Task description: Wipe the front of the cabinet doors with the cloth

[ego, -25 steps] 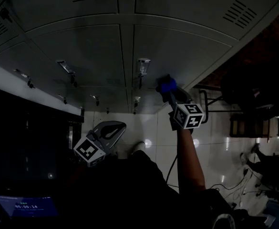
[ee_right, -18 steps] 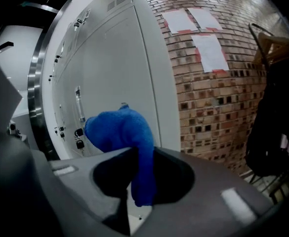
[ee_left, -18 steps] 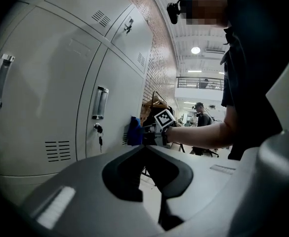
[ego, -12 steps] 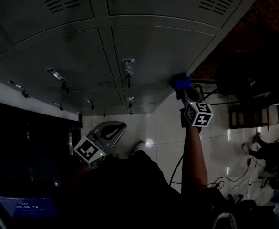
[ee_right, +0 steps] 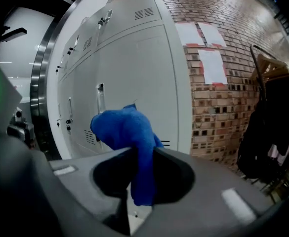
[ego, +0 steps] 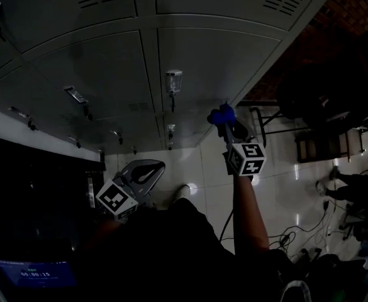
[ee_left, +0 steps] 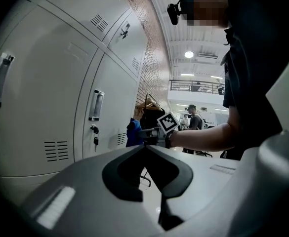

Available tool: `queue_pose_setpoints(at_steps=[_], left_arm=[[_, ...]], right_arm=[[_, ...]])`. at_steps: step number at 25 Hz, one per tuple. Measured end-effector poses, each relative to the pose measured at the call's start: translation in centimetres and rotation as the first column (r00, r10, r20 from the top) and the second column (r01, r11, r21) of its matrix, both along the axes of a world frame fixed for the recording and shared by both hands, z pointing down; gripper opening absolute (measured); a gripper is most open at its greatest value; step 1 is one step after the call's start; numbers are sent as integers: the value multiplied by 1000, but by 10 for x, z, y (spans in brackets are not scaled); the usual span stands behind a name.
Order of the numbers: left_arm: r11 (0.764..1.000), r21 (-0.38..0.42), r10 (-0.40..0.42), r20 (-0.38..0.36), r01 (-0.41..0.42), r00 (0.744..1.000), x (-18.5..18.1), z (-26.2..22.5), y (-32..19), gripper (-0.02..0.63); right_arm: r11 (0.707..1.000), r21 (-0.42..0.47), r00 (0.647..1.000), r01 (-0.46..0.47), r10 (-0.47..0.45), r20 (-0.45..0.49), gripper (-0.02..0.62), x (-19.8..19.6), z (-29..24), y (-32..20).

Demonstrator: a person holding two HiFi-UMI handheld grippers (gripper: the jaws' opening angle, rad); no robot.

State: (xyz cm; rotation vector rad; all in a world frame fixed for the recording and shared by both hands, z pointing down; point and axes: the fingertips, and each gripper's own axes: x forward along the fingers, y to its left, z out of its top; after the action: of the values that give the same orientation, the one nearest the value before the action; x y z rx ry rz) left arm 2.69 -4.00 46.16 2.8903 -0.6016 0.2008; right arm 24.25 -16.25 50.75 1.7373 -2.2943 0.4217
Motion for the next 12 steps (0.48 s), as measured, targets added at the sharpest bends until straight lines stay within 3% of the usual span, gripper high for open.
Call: queue_pose_setpoints(at_steps=[6, 12], left_arm=[[996, 3, -84, 1, 84, 996, -50, -6, 2, 4], [986, 1, -170, 4, 170, 986, -93, -3, 5, 4]], right_arm=[[989, -68, 991, 132, -131, 14, 69, -90, 33, 2], [956, -88, 959, 282, -280, 34, 69, -178, 46, -8]])
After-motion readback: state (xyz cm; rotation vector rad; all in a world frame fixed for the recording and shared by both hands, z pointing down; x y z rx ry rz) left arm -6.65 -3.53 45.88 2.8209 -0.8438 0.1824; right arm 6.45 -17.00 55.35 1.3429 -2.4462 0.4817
